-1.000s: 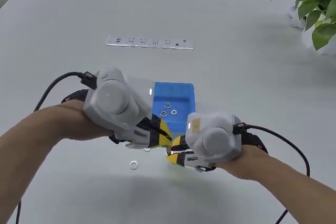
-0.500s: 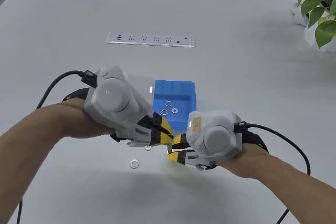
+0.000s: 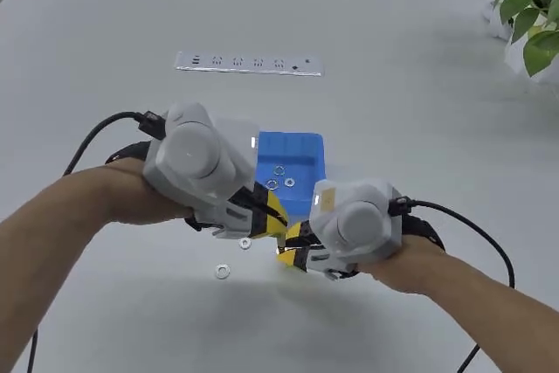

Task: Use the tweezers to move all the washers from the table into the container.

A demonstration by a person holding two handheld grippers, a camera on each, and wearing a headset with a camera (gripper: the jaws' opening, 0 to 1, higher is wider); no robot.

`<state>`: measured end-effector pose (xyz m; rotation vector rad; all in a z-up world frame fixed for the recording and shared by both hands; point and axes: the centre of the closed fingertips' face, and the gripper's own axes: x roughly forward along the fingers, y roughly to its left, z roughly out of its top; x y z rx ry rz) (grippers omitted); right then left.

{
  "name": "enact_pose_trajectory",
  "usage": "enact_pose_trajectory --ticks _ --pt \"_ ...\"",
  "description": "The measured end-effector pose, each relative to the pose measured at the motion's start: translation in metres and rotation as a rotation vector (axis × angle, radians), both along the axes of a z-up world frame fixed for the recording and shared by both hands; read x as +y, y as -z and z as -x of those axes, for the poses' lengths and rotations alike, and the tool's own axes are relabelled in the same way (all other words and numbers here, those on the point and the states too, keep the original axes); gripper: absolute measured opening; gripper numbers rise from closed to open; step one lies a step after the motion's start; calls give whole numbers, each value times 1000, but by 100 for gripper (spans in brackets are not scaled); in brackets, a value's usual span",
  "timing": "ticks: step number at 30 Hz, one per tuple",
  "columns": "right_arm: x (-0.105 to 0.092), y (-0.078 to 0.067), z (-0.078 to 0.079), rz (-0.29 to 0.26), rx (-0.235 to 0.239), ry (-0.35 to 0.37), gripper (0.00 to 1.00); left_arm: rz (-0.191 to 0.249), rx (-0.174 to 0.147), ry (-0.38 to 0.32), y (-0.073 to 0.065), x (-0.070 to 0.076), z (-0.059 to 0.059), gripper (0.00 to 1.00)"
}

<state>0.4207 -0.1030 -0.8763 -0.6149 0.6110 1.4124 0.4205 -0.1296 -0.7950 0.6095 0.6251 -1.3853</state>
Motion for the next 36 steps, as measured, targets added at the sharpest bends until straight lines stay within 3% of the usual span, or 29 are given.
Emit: enact_pose_trajectory --ticks 21,36 --pt "-1 -2 5 -5 13 8 9 -5 11 3 -2 -2 5 6" --pt "4 -24 7 -20 -10 -11 9 10 2 8 -24 3 9 5"
